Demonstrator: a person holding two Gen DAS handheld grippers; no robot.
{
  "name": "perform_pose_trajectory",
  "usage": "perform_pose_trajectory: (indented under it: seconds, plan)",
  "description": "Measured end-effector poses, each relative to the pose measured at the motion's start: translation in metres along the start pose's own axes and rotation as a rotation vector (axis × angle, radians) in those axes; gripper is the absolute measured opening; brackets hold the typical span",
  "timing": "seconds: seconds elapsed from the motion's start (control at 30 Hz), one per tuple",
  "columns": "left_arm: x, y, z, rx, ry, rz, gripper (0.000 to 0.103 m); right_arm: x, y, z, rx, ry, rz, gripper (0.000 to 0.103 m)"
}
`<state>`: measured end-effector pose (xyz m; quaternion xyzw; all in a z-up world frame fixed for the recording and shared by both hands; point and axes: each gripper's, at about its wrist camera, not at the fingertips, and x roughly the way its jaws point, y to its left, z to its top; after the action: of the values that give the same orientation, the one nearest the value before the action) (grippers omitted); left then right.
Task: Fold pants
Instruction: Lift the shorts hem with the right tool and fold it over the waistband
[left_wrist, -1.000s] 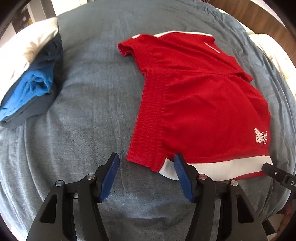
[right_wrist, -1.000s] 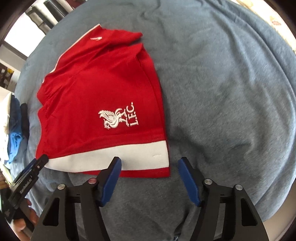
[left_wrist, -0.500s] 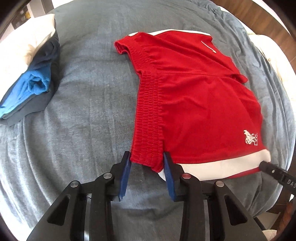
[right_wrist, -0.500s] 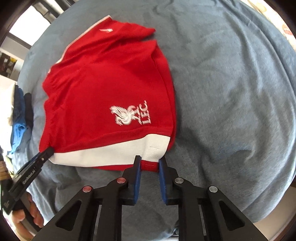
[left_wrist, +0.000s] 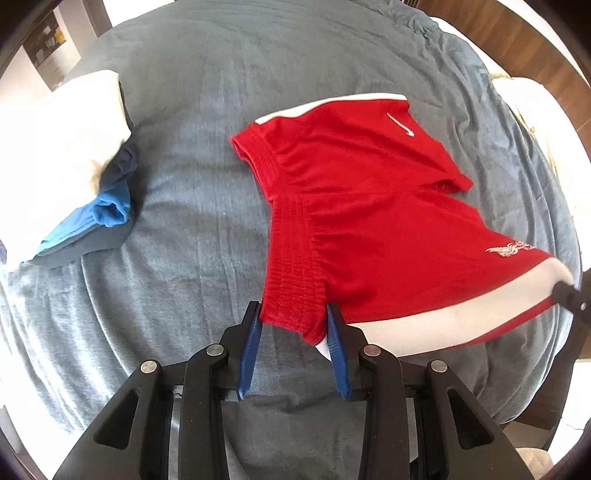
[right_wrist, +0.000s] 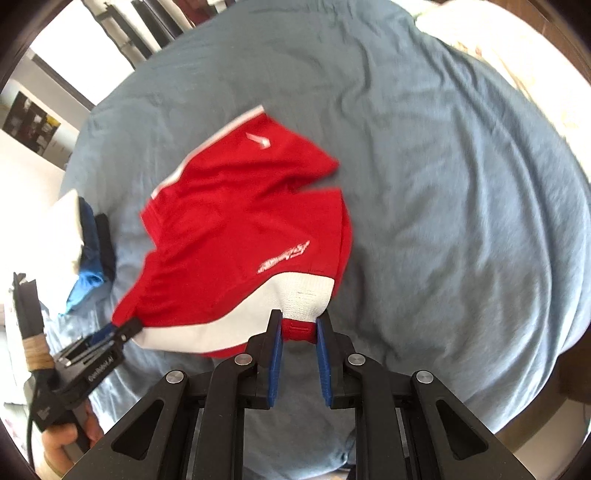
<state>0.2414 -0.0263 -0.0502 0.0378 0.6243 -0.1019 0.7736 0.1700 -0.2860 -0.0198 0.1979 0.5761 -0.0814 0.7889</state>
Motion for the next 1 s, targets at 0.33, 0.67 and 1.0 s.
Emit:
perform_pose_trajectory:
  seconds: [0.33,0.67,1.0]
  plan:
    - [-0.02,0.007,0.026,-0.061,0.014,-0.019,0.034,-0.026,0.025,0.047,-0.054,-0.072,0.004,0.018]
    - [0.001,0.018,0.074,-0.091,0.016,-0.022,0.034,0.001,0.041,0.109,-0.094,-0.07,0.019,0.018]
    - [0.044,0.032,0.118,-0.143,0.015,-0.029,0.034,0.072,0.051,0.166,-0.128,-0.033,0.016,0.018]
